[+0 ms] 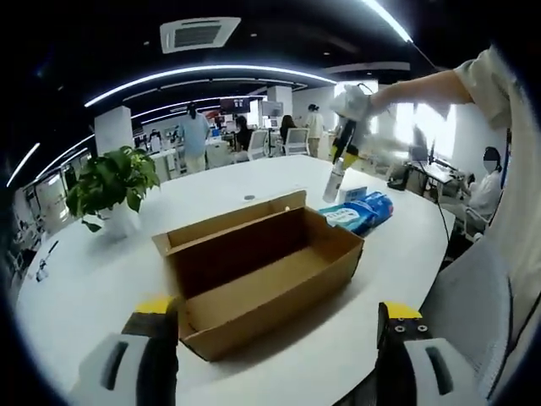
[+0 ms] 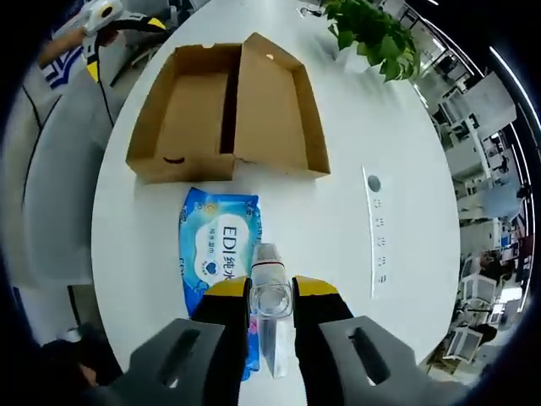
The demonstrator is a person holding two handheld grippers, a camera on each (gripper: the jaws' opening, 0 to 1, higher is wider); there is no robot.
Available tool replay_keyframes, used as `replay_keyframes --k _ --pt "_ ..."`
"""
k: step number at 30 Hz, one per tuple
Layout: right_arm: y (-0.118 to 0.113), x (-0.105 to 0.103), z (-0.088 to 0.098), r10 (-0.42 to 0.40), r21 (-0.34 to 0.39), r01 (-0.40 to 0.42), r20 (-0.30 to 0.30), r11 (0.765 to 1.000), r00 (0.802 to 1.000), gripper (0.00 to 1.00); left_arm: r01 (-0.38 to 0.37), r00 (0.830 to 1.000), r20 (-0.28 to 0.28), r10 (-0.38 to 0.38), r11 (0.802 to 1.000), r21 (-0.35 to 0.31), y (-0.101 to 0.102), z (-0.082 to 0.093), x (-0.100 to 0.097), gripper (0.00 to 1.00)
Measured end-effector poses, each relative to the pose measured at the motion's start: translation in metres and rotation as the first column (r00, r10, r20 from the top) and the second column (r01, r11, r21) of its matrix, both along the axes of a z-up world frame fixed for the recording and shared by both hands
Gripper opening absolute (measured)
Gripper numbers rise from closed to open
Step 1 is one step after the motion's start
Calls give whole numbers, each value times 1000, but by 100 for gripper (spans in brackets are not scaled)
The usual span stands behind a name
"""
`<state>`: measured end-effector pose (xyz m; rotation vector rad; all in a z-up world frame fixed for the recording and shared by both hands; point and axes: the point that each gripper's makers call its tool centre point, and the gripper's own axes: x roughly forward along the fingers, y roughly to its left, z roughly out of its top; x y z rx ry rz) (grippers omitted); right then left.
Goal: Operate the shoe box by opening the lid, removing the specified soft item, and placing it in the target area until the item is outside and the box remains undamaged.
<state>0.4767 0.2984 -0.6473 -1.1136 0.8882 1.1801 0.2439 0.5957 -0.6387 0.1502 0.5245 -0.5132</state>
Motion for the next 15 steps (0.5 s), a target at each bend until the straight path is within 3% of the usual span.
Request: replay_keyframes --k 15 --pt "0 18 -37 -57 -79 51 -78 996 995 17 -23 1000 -13 23 1000 6 9 -1 4 100"
